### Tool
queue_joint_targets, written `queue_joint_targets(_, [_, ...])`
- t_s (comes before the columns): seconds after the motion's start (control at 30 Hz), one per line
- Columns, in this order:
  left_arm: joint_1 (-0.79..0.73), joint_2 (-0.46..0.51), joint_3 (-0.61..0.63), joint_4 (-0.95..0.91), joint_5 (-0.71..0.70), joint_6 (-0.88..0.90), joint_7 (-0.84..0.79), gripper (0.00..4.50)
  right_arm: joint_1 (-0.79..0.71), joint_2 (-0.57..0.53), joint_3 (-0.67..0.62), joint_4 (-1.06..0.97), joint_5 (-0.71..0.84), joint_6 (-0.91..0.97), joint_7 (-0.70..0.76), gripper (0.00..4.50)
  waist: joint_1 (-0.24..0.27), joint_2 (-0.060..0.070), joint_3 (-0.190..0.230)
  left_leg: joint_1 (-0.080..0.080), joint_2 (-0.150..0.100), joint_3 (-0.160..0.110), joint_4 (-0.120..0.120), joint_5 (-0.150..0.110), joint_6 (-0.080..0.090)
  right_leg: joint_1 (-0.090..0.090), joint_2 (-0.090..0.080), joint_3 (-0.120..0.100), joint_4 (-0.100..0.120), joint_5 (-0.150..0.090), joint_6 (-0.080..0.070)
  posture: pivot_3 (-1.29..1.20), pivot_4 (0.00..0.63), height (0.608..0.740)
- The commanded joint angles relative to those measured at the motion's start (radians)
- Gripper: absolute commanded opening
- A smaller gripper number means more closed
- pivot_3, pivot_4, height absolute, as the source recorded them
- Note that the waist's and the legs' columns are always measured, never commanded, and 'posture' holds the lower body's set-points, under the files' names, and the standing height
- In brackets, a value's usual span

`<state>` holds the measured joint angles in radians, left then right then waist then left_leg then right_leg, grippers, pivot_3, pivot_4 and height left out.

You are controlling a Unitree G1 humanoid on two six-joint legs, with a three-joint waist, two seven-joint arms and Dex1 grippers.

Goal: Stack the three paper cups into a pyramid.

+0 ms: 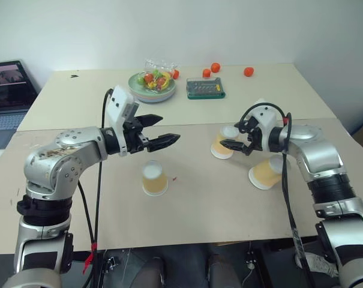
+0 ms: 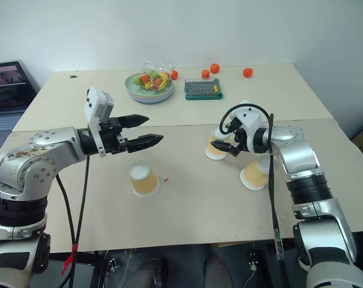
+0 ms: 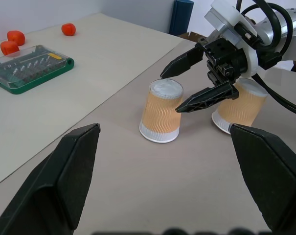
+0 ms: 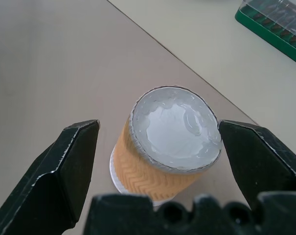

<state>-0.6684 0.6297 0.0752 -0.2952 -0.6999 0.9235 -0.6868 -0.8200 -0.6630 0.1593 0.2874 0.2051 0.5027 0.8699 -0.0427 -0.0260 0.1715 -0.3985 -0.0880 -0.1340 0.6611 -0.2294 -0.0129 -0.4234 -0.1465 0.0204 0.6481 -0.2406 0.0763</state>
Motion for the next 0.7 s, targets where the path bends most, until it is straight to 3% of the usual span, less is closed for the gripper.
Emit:
queue_joint_targets(0.03, [-0.002,0.009,0.033,-0.042,-0.016,-0.004,0.009,4.50,-0.022,0.011,-0.012,0.043,-0.024,-0.039,0.017,4.48,0.001,0.000,0.000,0.000,0.000,0.000,0.000,0.000,0.000,0.000,0.000,0.000,0.000,0.000,0.000,0.00,0.150,0.740])
queue_joint_targets(0.7, [0.022,-0.016,0.022,-0.056,-0.023,-0.014,0.036,4.50,-0.113,0.046,-0.035,0.105,-0.068,-0.070,0.055,4.48,-0.002,0.000,0.000,0.000,0.000,0.000,0.000,0.000,-0.001,0.000,0.000,0.000,0.000,0.001,0.000,0.00,0.150,0.740])
